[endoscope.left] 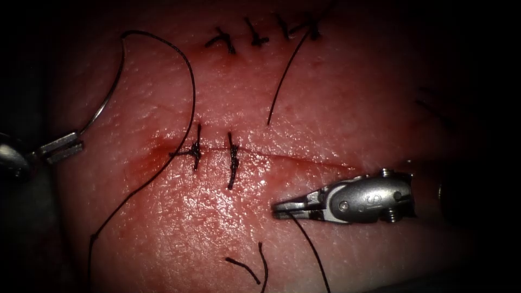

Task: Wound Closure
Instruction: Pull suture through incision until only a short tail is left

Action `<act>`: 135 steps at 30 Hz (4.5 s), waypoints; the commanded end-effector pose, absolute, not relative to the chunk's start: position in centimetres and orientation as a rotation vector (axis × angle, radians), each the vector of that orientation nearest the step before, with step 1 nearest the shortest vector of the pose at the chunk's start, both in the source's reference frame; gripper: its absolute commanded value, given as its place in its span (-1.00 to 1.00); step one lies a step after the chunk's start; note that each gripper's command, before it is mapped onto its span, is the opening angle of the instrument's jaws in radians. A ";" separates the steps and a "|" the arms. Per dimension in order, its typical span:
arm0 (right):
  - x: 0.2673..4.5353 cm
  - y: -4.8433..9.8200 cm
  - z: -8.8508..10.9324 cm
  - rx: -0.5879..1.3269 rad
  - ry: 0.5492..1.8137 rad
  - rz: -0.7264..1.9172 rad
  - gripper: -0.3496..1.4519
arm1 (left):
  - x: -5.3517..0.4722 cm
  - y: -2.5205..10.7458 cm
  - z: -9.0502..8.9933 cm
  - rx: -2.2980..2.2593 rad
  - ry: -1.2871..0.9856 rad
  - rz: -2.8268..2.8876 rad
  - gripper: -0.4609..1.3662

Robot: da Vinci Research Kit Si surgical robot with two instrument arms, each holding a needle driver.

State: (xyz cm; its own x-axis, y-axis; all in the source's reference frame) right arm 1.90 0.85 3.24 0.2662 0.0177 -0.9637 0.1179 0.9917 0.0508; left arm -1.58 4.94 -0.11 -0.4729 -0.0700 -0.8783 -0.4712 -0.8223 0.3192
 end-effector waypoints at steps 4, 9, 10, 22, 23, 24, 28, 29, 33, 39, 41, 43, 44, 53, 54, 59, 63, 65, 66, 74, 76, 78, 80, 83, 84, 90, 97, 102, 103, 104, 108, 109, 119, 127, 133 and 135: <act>1.92 0.7 3.1 0.134 1.308 -0.108 -1.00 | -1.58 4.9 -0.1 -1.457 0.783 2.380 -0.88; 1.97 0.5 3.0 0.159 1.318 -0.141 -1.00 | -1.60 4.9 -0.1 -1.456 0.784 2.380 -0.88; 1.98 0.5 3.0 0.163 1.319 -0.148 -1.00 | -1.60 4.9 -0.1 -1.457 0.778 2.376 -0.88; 2.01 0.0 2.7 0.223 1.326 -0.243 -1.00 | -1.60 4.9 -0.1 -1.459 0.778 2.376 -0.88; 2.00 0.0 2.6 0.223 1.328 -0.247 -1.00 | -1.61 4.9 -0.1 -1.459 0.777 2.376 -0.88; 2.00 0.0 2.6 0.224 1.329 -0.252 -1.00 | -1.61 4.9 -0.1 -1.459 0.777 2.375 -0.88; 1.95 -0.1 2.6 0.226 1.334 -0.269 -1.00 | -1.61 5.0 -0.1 -1.460 0.774 2.375 -0.88; 1.94 -0.1 2.6 0.231 1.335 -0.269 -1.00 | -1.61 5.0 -0.1 -1.460 0.773 2.375 -0.88; 1.92 -0.2 2.5 0.253 1.329 -0.282 -1.00 | -1.61 5.0 -0.1 -1.459 0.773 2.375 -0.88; 1.90 -0.4 2.4 0.288 1.339 -0.300 -1.00 | -1.61 5.0 -0.1 -1.459 0.775 2.375 -0.88; 1.91 -0.4 2.4 0.302 1.345 -0.309 -1.00 | -1.61 5.0 -0.1 -1.459 0.776 2.375 -0.88; 1.92 -0.5 2.4 0.312 1.349 -0.316 -1.00 | -1.61 4.9 -0.1 -1.461 0.779 2.373 -0.88; 1.93 -0.5 2.4 0.324 1.350 -0.320 -1.00 | -1.61 4.9 -0.1 -1.461 0.779 2.373 -0.88; 1.96 -0.8 2.3 0.405 1.339 -0.373 -1.00 | -1.61 4.9 -0.1 -1.462 0.782 2.373 -0.88; 1.96 -0.8 2.3 0.411 1.336 -0.377 -1.00 | -1.61 4.9 -0.1 -1.461 0.783 2.373 -0.88; 1.96 -0.9 2.3 0.451 1.335 -0.389 -1.00 | -1.63 4.9 -0.1 -1.461 0.781 2.368 -0.88; 1.97 -0.9 2.3 0.464 1.334 -0.387 -1.00 | -1.63 4.9 -0.1 -1.461 0.781 2.368 -0.88; 1.96 -0.9 2.3 0.424 1.319 -0.353 -0.23 | -1.63 4.9 -0.1 -1.461 0.781 2.368 -0.88; 1.94 -0.8 2.3 0.395 1.313 -0.327 0.30 | -1.63 4.9 -0.1 -1.461 0.781 2.368 -0.88; 1.57 -0.5 2.2 0.278 1.304 -0.138 0.84 | -1.62 4.9 -0.1 -1.463 0.781 2.369 -0.88; 1.42 -0.3 2.2 0.203 1.317 -0.059 0.98 | -1.61 4.9 -0.1 -1.464 0.780 2.369 -0.88; 1.24 -0.2 2.1 0.140 1.338 -0.004 1.00 | -1.61 4.9 -0.1 -1.464 0.780 2.369 -0.88; 1.10 -0.1 2.1 0.125 1.349 0.015 0.99 | -1.61 4.9 -0.1 -1.465 0.779 2.368 -0.88; 0.85 0.0 2.0 0.103 1.362 0.044 0.97 | -1.61 4.9 -0.1 -1.466 0.777 2.368 -0.88; 0.79 0.1 2.0 0.096 1.361 0.052 0.96 | -1.61 4.9 -0.1 -1.466 0.776 2.368 -0.88; 0.46 0.3 2.1 0.065 1.353 0.099 0.95 | -1.62 5.0 -0.1 -1.467 0.767 2.364 -0.88; 0.05 0.5 2.1 0.040 1.364 0.144 0.88 | -1.62 5.0 -0.1 -1.468 0.764 2.363 -0.88; -0.05 0.6 2.2 0.015 1.350 0.168 0.76 | -1.64 5.0 -0.1 -1.467 0.768 2.367 -0.88; -0.04 0.6 2.2 0.014 1.349 0.171 0.75 | -1.65 5.0 -0.1 -1.462 0.770 2.367 -0.88; -0.02 0.7 2.3 0.010 1.344 0.176 0.75 | -1.67 5.0 -0.1 -1.460 0.770 2.366 -0.88; 0.18 1.0 2.5 0.017 1.352 0.178 0.72 | -1.78 5.0 -0.1 -1.464 0.760 2.366 -0.88; 0.23 1.0 2.6 0.014 1.347 0.180 0.77 | -1.82 5.1 -0.1 -1.469 0.758 2.365 -0.88; 0.91 1.2 3.2 0.035 1.329 0.163 0.90 | -1.82 5.0 -0.1 -1.488 0.753 2.364 -0.88; 1.30 1.2 3.3 0.068 1.347 0.150 0.86 | -1.73 5.0 -0.1 -1.476 0.756 2.366 -0.88; 1.54 1.2 3.3 0.087 1.367 0.130 0.83 | -1.75 5.0 -0.2 -1.486 0.764 2.364 -0.88; 1.61 1.2 3.3 0.098 1.376 0.121 0.81 | -1.76 5.0 -0.2 -1.490 0.762 2.364 -0.88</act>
